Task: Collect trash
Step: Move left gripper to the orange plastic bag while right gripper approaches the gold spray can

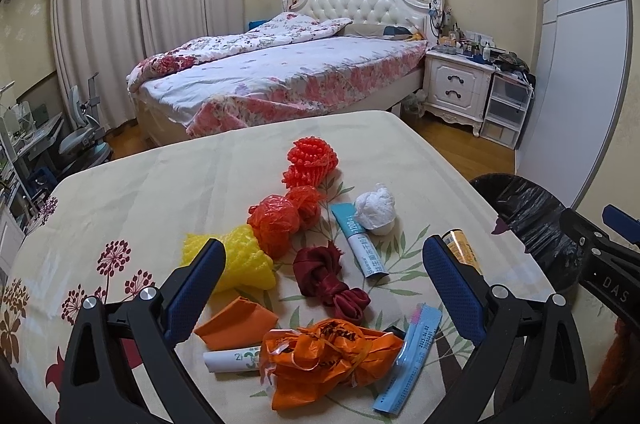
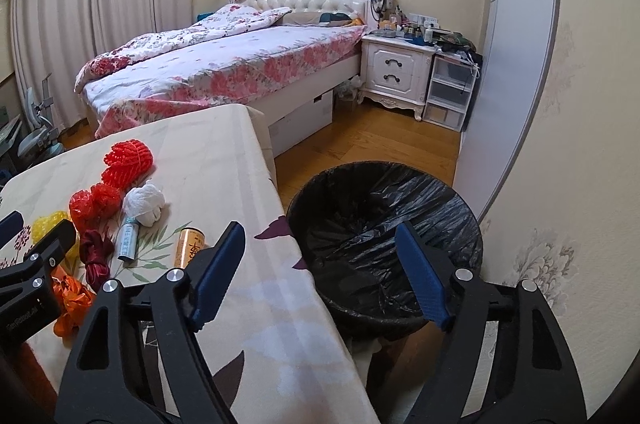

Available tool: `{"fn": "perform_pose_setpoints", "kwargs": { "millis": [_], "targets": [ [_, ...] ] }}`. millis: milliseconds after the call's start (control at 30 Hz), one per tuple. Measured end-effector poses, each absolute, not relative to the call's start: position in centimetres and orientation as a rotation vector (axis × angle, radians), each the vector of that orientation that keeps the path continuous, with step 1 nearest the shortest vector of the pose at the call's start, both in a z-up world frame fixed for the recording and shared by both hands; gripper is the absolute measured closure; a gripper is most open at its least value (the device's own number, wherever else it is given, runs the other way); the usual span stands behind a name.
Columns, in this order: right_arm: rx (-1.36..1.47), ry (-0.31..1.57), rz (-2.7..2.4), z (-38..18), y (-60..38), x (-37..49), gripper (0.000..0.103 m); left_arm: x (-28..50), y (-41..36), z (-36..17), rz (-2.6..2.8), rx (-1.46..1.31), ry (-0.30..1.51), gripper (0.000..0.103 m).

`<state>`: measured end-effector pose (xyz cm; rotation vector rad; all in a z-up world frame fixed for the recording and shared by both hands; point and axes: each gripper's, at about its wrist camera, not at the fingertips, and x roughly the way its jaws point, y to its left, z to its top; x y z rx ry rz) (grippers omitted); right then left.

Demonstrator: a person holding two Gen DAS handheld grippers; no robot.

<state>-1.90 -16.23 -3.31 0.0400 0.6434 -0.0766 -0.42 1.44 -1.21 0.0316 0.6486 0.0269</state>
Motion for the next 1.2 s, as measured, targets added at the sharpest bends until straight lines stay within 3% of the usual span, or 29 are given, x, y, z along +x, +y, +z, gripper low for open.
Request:
{"fn": "perform_pose_setpoints", "kwargs": {
  "millis": [400, 500, 800, 1200],
  "targets": [
    [0.015, 0.663, -0.008, -3.5, -13.9, -1.6, 0.033, -2.0, 4.2, -1.0, 0.052, 0.059, 0.657, 0.012],
    [0.012, 0.667, 0.008, -3.6, -13.6, -1.9, 0.033, -2.3, 4.6, -1.4, 0.056, 0.057, 0.683, 0.028],
    [0.024, 0.672, 0.025, -3.9, -13.5, -2.5, 0.032, -3.1, 5.7, -2.1, 0.058, 0.013, 0.728, 0.028],
    [0.063, 0.673, 0.018, -4.3, -14.8, -3.5, 0.032, -2.6, 3.5, -3.1, 0.008, 0.02, 0.765, 0.019]
  ]
}}
